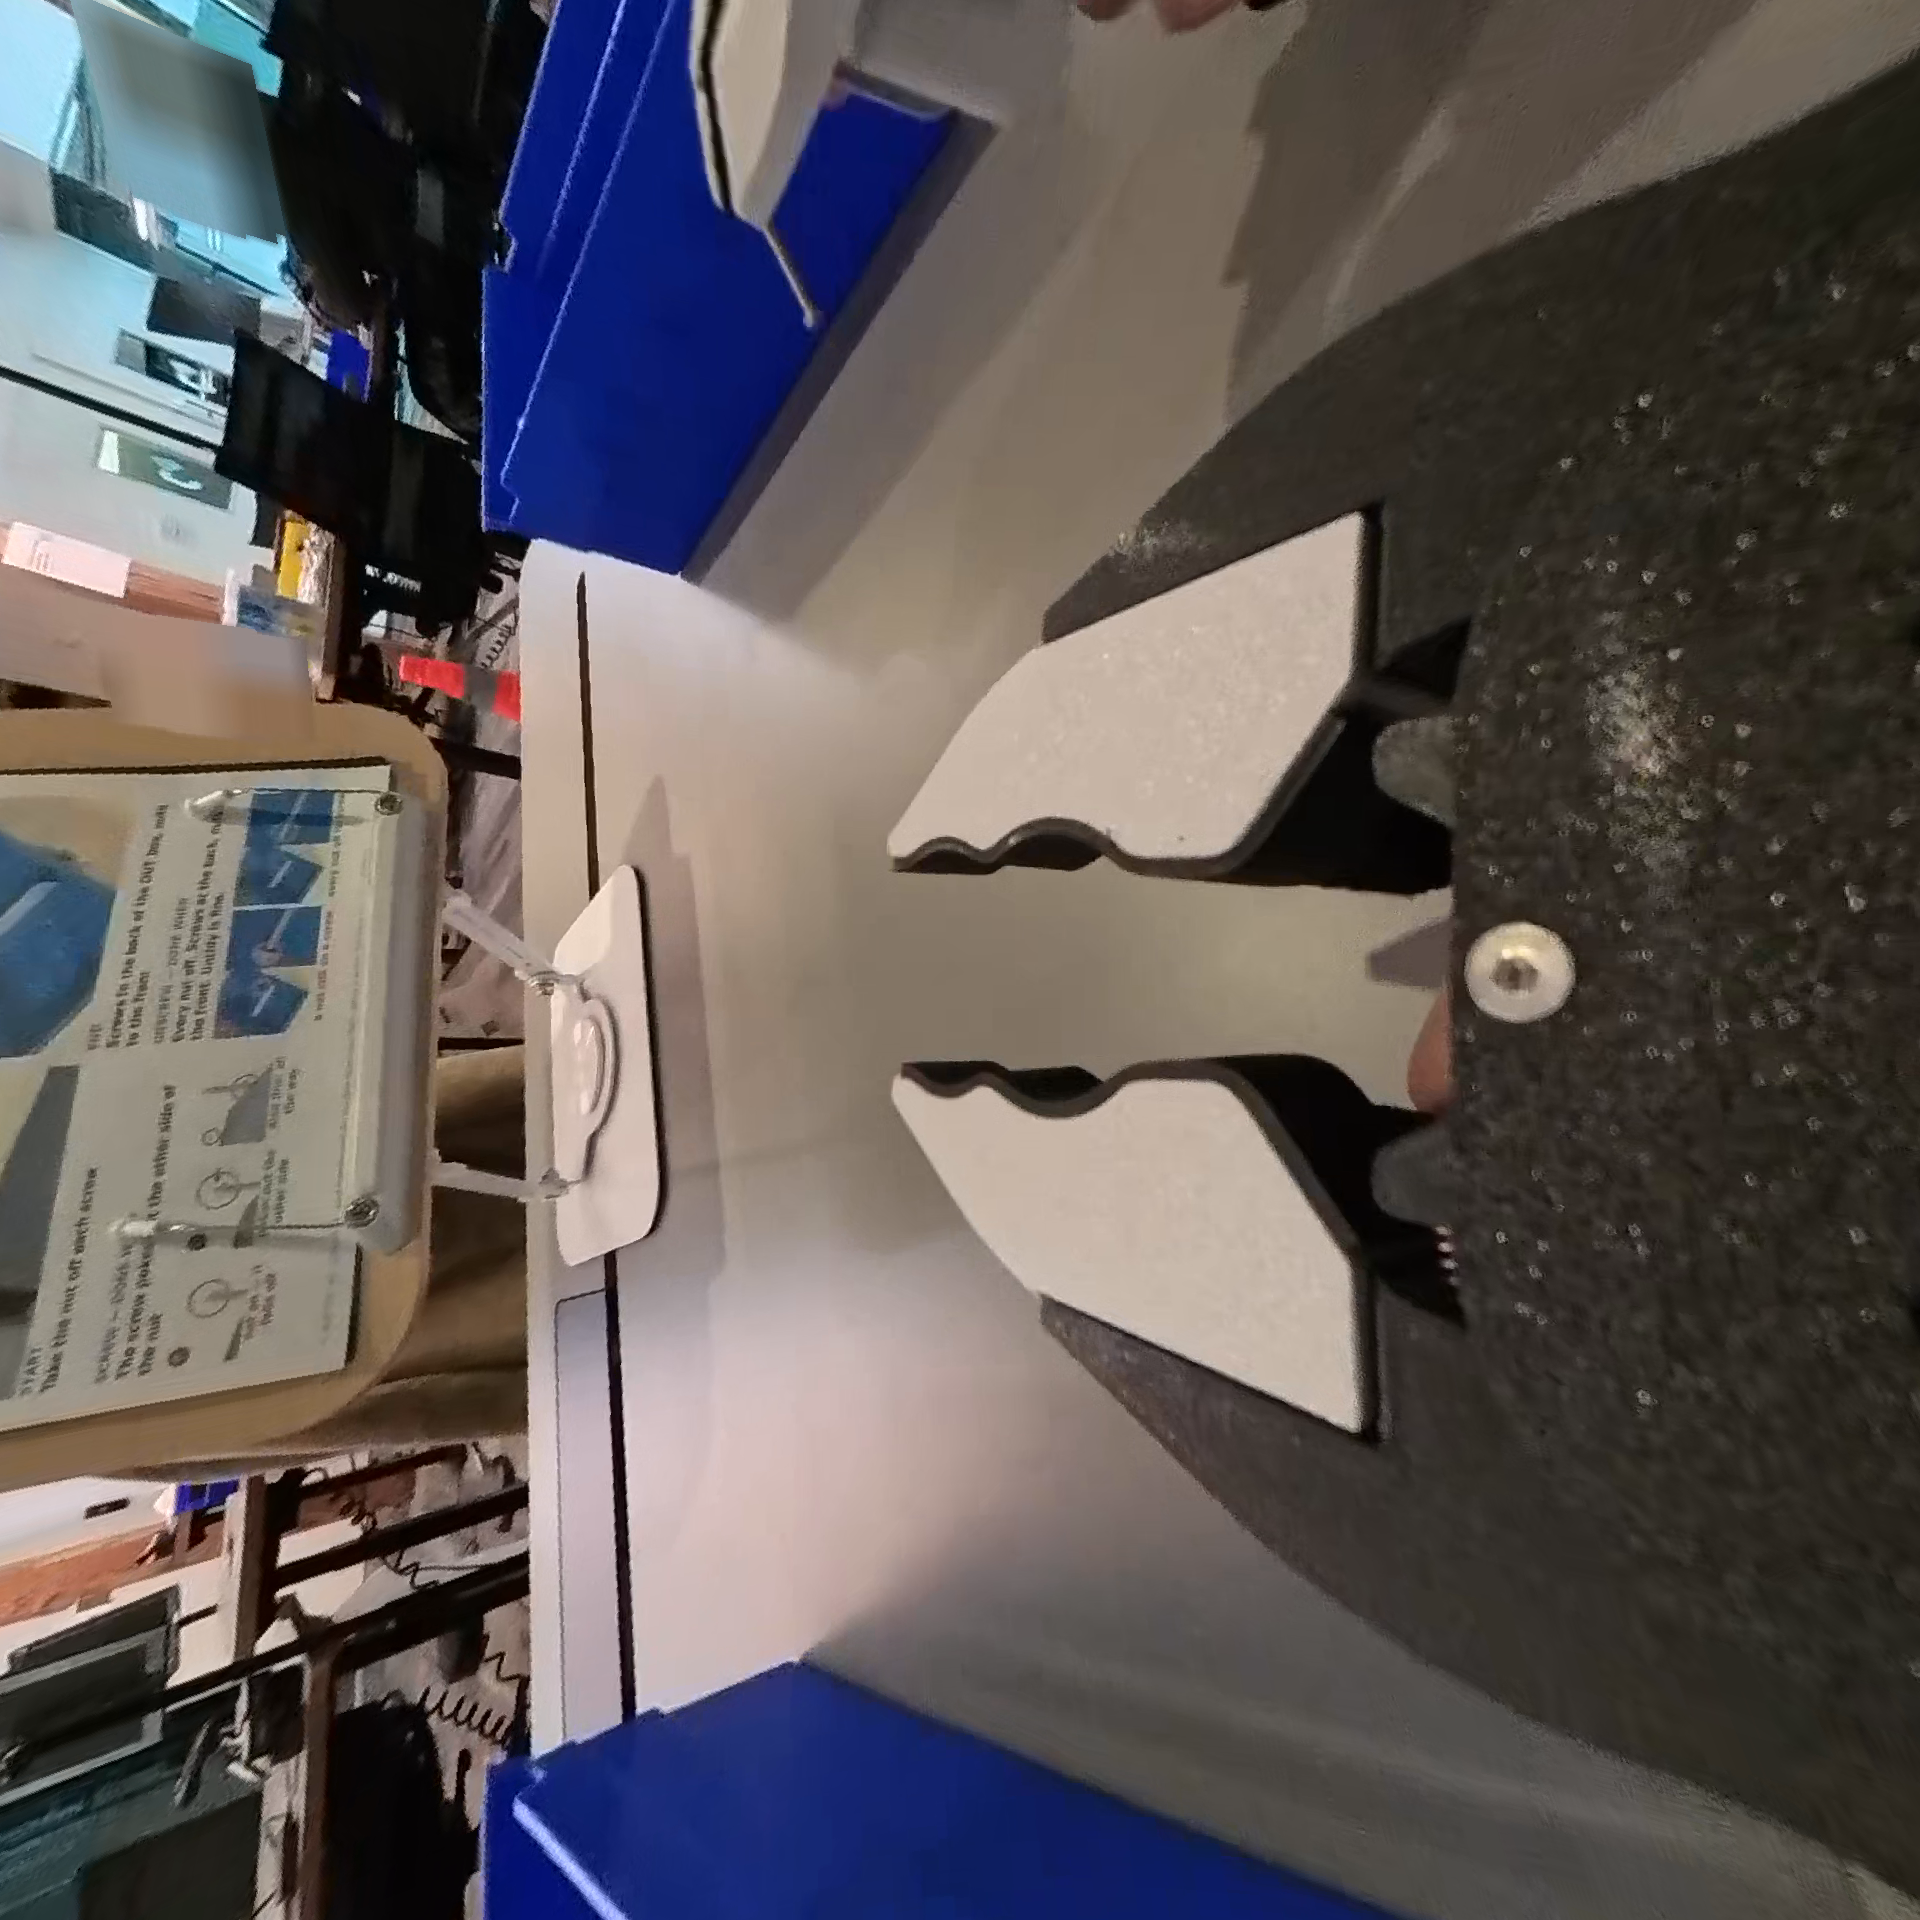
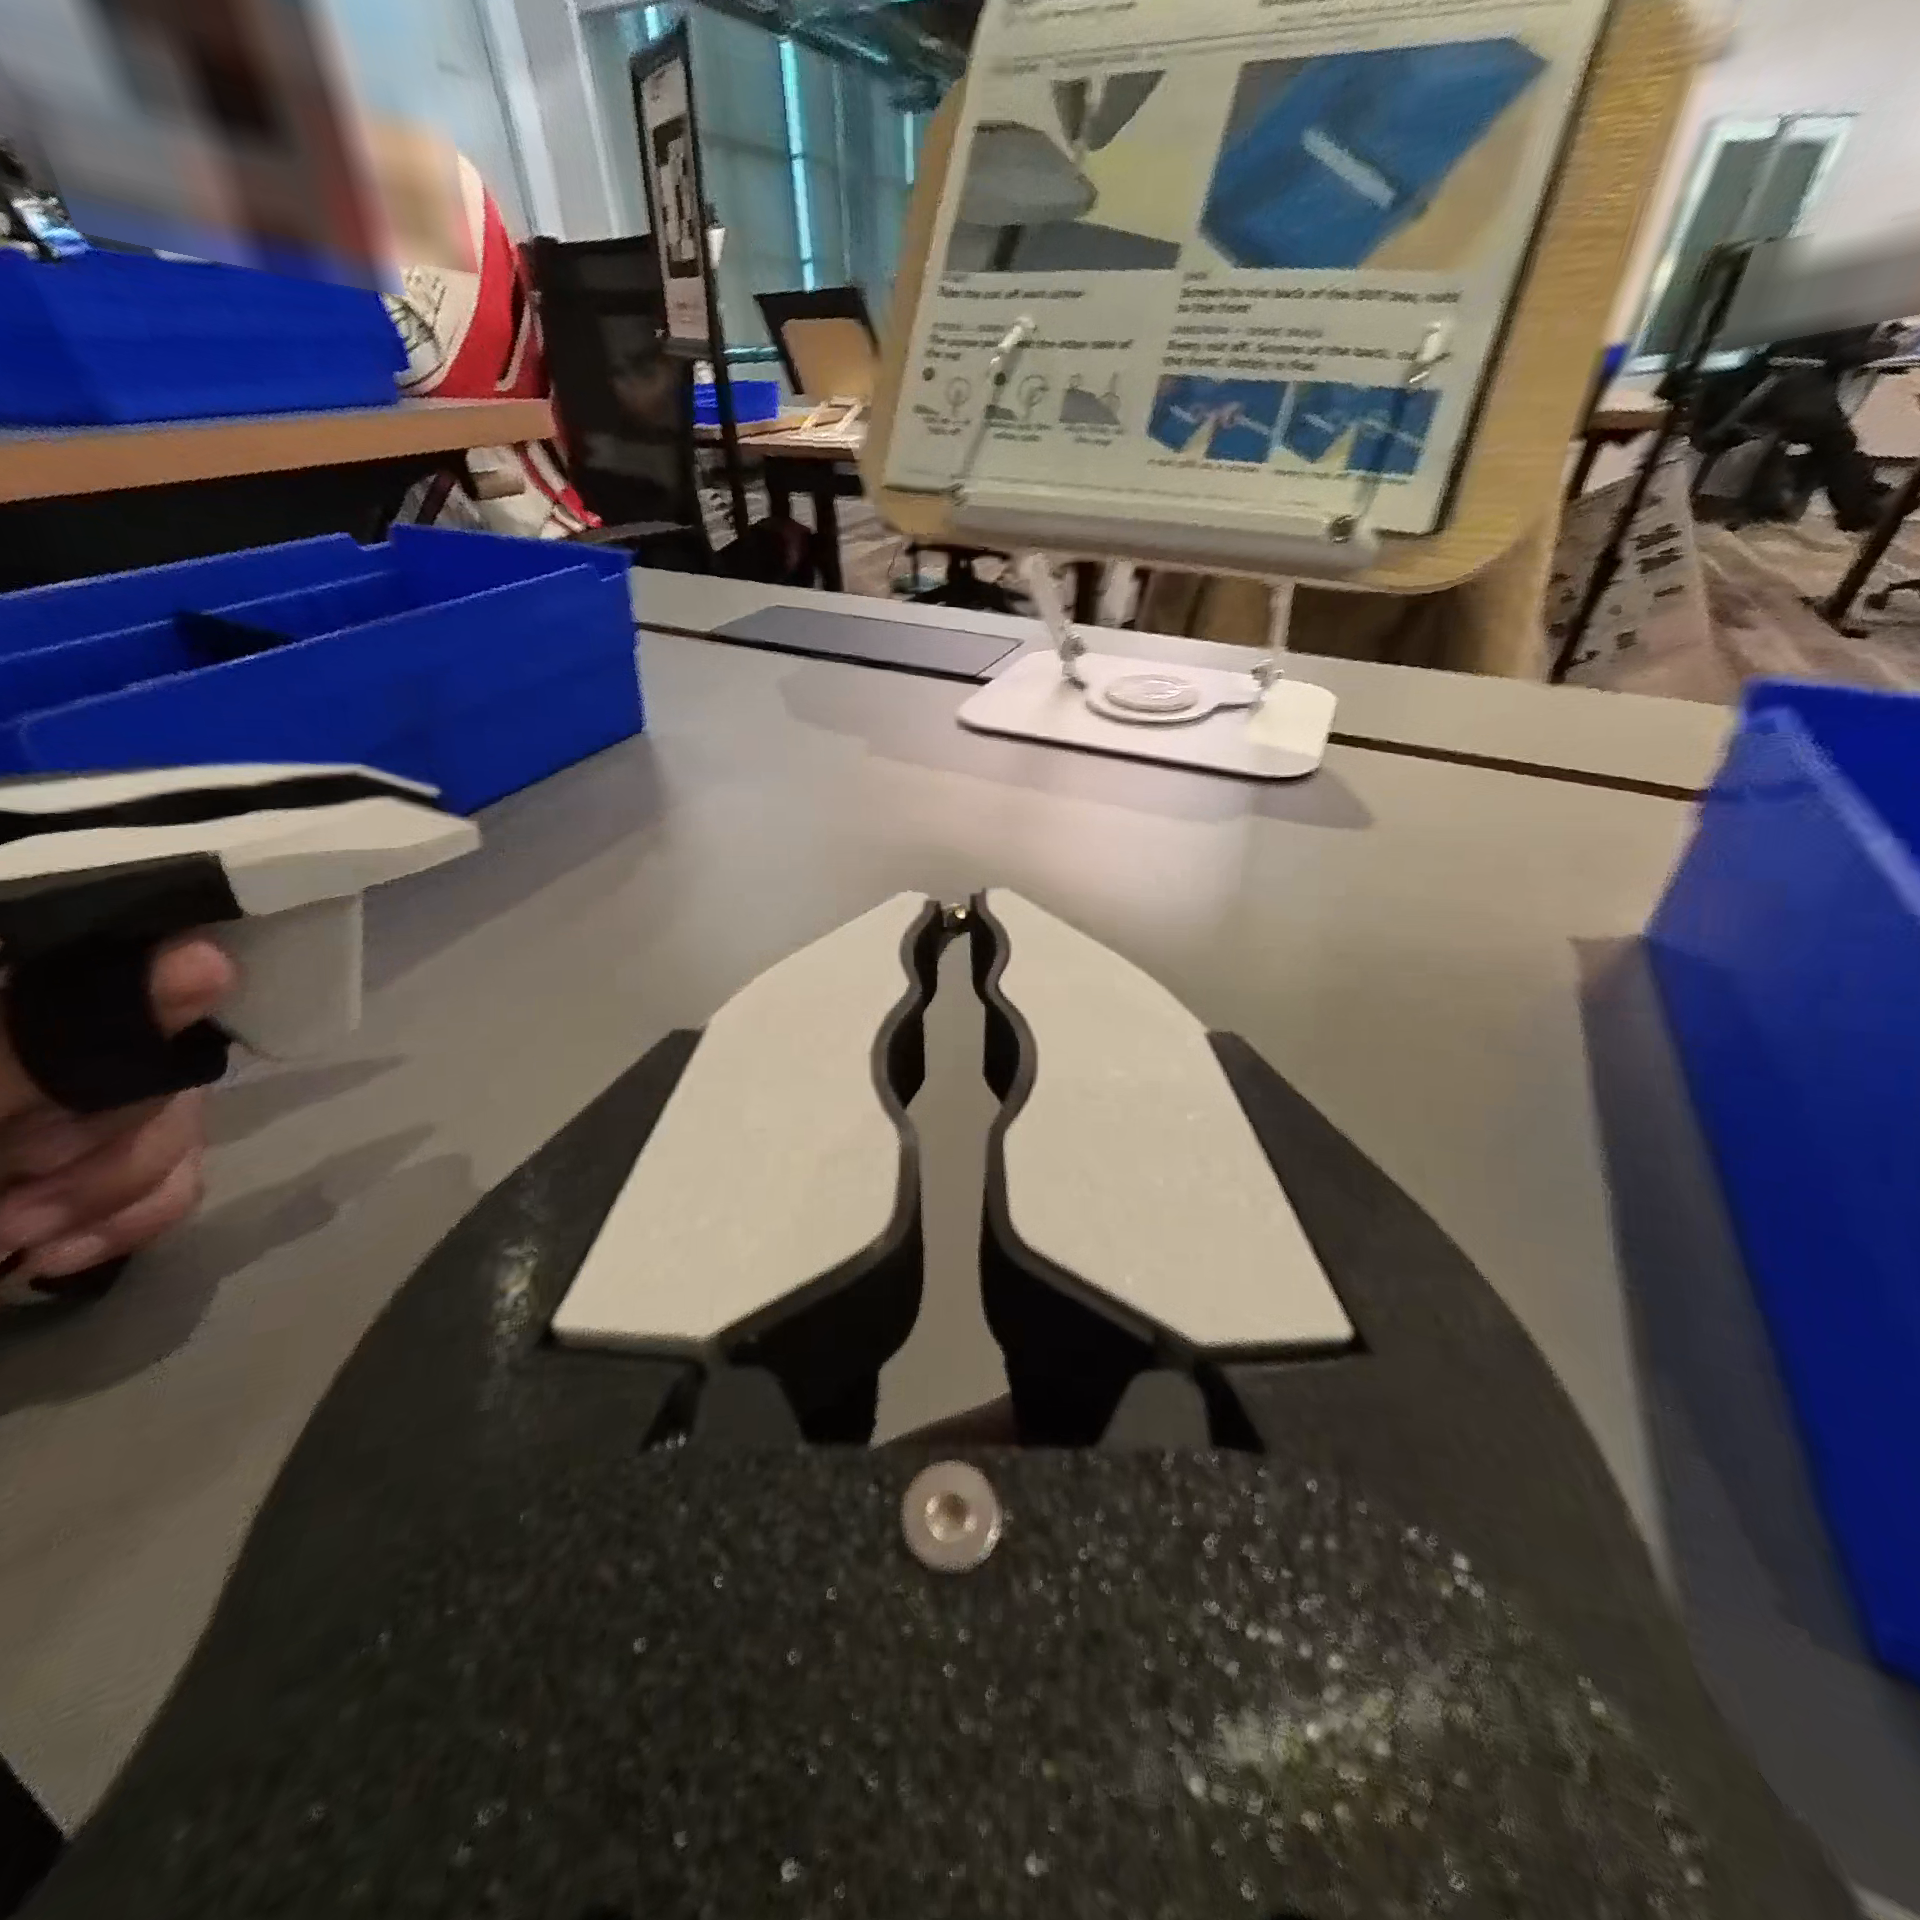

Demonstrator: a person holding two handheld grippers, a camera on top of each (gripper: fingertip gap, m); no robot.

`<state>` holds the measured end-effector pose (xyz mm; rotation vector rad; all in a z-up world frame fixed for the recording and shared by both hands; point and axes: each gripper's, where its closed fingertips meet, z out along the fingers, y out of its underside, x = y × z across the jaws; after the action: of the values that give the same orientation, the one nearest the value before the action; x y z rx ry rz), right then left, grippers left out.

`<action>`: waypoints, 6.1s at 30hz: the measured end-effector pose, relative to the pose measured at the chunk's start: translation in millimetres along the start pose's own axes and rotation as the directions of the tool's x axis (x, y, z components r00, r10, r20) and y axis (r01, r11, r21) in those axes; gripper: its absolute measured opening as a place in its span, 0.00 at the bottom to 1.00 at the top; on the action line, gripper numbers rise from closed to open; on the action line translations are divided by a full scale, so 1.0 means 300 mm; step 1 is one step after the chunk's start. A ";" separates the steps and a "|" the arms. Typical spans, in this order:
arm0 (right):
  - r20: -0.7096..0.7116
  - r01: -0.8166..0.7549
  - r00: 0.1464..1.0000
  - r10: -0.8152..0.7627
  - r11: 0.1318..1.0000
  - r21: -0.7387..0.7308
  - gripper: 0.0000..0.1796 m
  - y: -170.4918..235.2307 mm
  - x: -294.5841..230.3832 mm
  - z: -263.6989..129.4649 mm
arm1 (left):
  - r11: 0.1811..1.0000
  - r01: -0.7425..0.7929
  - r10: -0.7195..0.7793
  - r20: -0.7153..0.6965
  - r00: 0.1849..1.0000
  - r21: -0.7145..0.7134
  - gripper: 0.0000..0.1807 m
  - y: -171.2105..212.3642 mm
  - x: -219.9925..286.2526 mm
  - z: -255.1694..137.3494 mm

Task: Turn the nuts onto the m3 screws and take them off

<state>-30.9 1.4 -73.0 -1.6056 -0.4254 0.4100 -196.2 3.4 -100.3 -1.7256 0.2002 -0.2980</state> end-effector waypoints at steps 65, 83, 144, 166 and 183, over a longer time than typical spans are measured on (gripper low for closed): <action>-0.026 -0.081 0.996 0.080 0.995 -0.063 0.16 0.087 -0.006 0.018 | 0.999 -0.047 0.047 0.005 0.999 -0.014 0.19 0.011 0.015 0.008; -0.441 -0.092 0.896 0.049 0.993 -0.076 0.15 0.027 0.565 -0.627 | 0.983 0.029 -0.093 -0.355 0.930 -0.180 0.24 0.070 0.983 0.280; -0.328 -0.127 0.940 0.096 0.989 -0.074 0.02 0.072 -0.105 0.166 | 0.999 0.001 -0.017 0.340 0.940 0.047 0.01 -0.065 -0.263 -0.067; 0.043 0.069 0.997 -0.066 0.993 -0.093 0.12 0.087 -0.252 -0.136 | 0.973 0.204 -0.128 0.484 0.865 -0.107 0.29 0.047 -0.977 -0.611; 0.297 0.125 0.954 -0.050 0.963 -0.239 0.09 0.168 -0.680 0.049 | 0.980 0.130 -0.030 0.533 0.846 -0.152 0.02 0.093 -1.009 -0.574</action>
<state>-213.1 -92.1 -122.3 -1.7739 -0.7976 0.5412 -536.3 -72.8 -126.7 -1.9346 -0.2608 0.1506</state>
